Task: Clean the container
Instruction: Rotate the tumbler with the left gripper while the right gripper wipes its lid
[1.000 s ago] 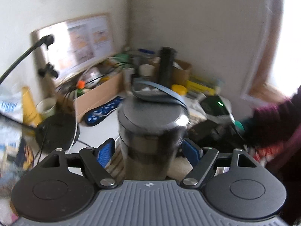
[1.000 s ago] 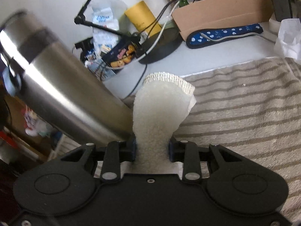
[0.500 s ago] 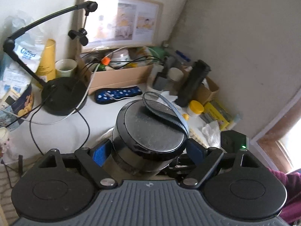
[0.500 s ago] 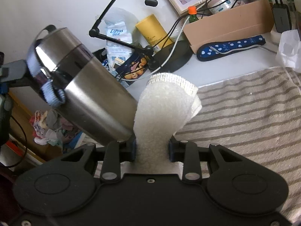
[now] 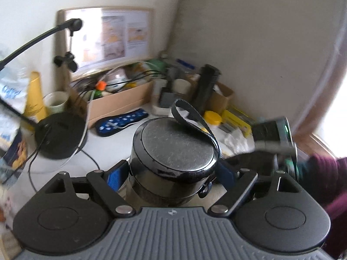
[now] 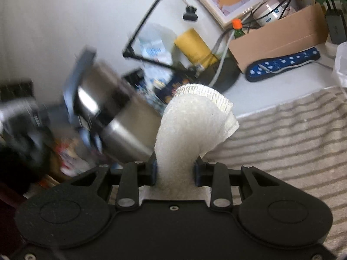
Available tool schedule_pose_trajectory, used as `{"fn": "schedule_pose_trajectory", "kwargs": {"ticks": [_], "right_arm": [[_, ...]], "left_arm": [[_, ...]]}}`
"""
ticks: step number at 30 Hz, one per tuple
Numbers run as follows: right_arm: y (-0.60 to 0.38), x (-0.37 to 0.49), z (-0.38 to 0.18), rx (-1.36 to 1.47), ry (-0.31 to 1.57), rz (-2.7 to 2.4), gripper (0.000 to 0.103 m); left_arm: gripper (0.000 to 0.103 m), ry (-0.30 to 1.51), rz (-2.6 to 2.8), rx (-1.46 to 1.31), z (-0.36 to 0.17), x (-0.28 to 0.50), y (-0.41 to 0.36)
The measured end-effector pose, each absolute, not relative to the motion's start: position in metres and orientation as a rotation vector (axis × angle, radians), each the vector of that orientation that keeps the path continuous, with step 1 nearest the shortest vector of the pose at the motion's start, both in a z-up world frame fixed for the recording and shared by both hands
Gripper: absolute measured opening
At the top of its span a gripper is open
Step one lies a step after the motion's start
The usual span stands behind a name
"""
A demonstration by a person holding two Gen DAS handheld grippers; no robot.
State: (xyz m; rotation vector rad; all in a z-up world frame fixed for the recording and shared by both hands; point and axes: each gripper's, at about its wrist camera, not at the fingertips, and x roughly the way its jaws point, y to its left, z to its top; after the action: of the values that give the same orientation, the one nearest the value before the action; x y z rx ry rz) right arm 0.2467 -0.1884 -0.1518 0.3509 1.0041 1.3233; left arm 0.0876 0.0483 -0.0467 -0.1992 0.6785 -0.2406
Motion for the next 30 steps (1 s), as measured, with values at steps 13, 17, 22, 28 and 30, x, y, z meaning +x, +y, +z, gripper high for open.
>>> {"fn": "schedule_pose_trajectory", "kwargs": {"ticks": [13, 17, 22, 28, 30], "right_arm": [[-0.196, 0.278, -0.115, 0.806, 0.988, 1.481, 0.030], [-0.190, 0.281, -0.125, 0.786, 1.032, 1.458, 0.030], [-0.188, 0.279, -0.151, 0.739, 1.100, 1.398, 0.030], [-0.185, 0.279, -0.167, 0.700, 1.131, 1.366, 0.030], [-0.186, 0.281, -0.170, 0.699, 1.130, 1.357, 0.030]], "left_arm": [[0.079, 0.677, -0.406, -0.024, -0.049, 0.085, 0.059], [0.079, 0.678, -0.397, -0.047, -0.050, 0.082, 0.061], [0.081, 0.692, -0.349, -0.093, -0.047, 0.078, 0.057], [0.082, 0.685, -0.264, -0.167, -0.039, 0.072, 0.053], [0.082, 0.678, -0.218, -0.193, -0.035, 0.071, 0.051]]}}
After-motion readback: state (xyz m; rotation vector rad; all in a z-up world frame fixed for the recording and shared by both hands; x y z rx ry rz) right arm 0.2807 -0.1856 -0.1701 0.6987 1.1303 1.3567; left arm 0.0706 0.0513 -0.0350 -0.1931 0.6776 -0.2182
